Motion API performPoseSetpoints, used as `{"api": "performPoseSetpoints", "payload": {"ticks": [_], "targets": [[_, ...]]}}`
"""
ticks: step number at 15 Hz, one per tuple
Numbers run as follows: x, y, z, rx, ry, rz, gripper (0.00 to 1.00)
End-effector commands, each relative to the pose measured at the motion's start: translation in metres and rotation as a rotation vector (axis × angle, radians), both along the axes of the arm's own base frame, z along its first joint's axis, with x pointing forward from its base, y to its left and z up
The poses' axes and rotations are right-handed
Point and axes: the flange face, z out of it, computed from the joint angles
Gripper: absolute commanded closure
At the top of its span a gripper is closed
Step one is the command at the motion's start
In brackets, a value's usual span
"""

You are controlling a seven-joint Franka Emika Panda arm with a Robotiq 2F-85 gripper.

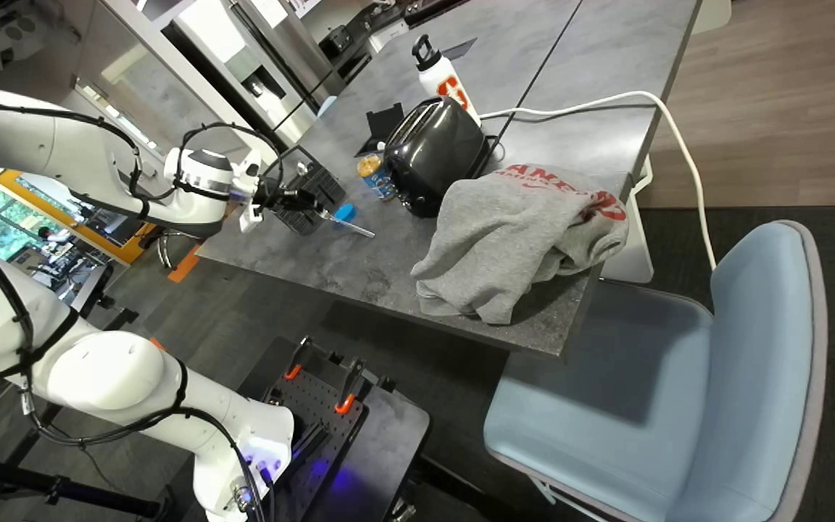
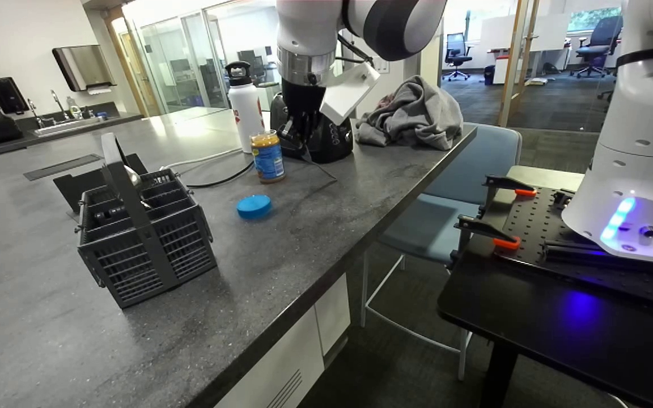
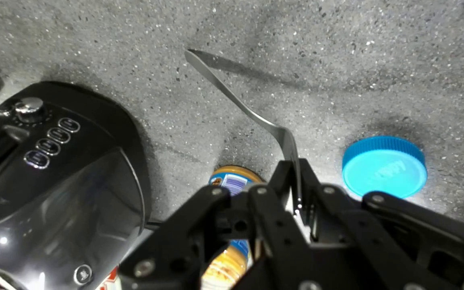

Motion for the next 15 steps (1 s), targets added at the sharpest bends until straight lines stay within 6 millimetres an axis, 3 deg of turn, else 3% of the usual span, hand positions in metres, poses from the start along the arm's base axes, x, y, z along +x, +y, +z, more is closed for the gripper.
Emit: {"api": "performPoseSetpoints", "payload": {"ticks": [1,3,4,15], "targets": [[-0.001,0.001,0.0,0.0,-0.004,-0.001,0.92],[-0.001,0.001,0.0,0.0,-0.005,0.0,0.92],[0.0,0.004,-0.003,-0.04,0.006,-0.007,0.98],[-0.025,0.05,-0.04,-0.28,0.113,-0.022,0.98]]}}
